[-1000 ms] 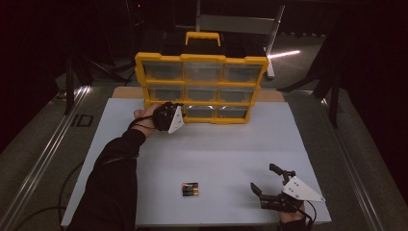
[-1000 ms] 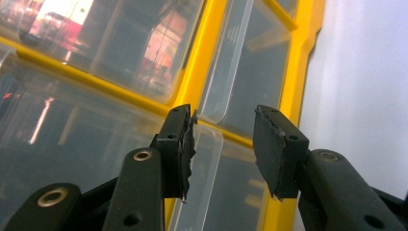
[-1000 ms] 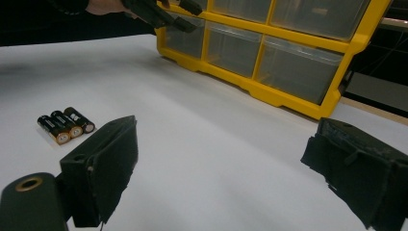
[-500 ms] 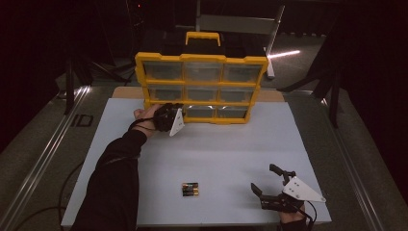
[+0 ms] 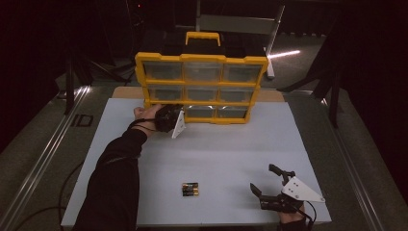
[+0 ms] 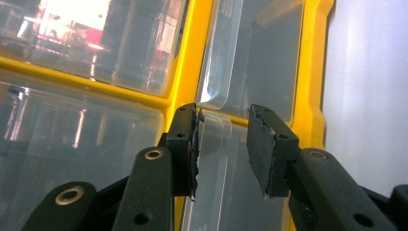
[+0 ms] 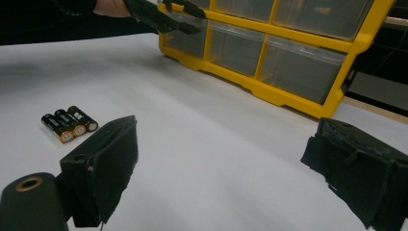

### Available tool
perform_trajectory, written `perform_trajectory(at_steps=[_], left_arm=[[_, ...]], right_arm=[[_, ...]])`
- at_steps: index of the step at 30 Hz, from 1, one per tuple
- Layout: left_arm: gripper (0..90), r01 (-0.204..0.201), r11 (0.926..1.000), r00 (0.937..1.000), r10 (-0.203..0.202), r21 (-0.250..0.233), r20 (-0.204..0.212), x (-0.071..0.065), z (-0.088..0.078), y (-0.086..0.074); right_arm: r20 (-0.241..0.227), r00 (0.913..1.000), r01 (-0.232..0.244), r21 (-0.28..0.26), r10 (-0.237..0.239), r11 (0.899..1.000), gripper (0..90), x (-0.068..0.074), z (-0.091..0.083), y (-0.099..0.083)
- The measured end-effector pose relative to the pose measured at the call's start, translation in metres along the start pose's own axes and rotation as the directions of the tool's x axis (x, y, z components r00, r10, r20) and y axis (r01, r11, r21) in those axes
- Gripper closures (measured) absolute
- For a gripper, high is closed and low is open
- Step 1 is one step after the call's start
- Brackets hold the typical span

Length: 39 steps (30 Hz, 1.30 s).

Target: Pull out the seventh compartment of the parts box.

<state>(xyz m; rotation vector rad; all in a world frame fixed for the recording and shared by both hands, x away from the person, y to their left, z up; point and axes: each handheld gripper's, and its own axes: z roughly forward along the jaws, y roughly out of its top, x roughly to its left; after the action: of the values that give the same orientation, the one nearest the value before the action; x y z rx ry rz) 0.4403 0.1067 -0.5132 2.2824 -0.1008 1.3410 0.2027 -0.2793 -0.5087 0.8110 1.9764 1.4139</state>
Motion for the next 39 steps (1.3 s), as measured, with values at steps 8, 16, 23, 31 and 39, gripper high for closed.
perform_trajectory(at_steps=[8, 16, 23, 31, 39], left_arm=[[70.5, -0.033, 0.9994, 0.9979, 0.033, 0.006, -0.055, -0.003, 0.001, 0.000], [73.1, -0.027, 0.9990, 0.9990, 0.028, 0.037, -0.034, 0.000, 0.000, 0.005], [72.2, 0.032, 0.9992, 0.9994, -0.032, 0.024, 0.007, 0.003, -0.004, 0.004], [71.8, 0.076, 0.9968, 0.9949, -0.078, 0.025, 0.064, 0.007, -0.011, 0.006], [71.9, 0.076, 0.9966, 0.9914, -0.079, 0.033, 0.104, 0.006, -0.021, 0.012]], right_arm=[[0.004, 1.0000, 0.003, -0.002, -0.003, 1.000, 9.3, 0.001, 0.000, 0.001], [0.008, 1.0000, -0.003, -0.003, 0.003, 1.000, 9.4, -0.001, 0.000, 0.000], [0.012, 0.9999, -0.005, -0.004, 0.005, 1.000, 9.4, -0.001, -0.001, 0.000], [0.009, 1.0000, 0.002, -0.002, -0.002, 1.000, 9.3, 0.000, 0.000, 0.001], [0.007, 1.0000, 0.001, 0.000, -0.001, 1.000, 9.3, 0.000, 0.000, 0.000]])
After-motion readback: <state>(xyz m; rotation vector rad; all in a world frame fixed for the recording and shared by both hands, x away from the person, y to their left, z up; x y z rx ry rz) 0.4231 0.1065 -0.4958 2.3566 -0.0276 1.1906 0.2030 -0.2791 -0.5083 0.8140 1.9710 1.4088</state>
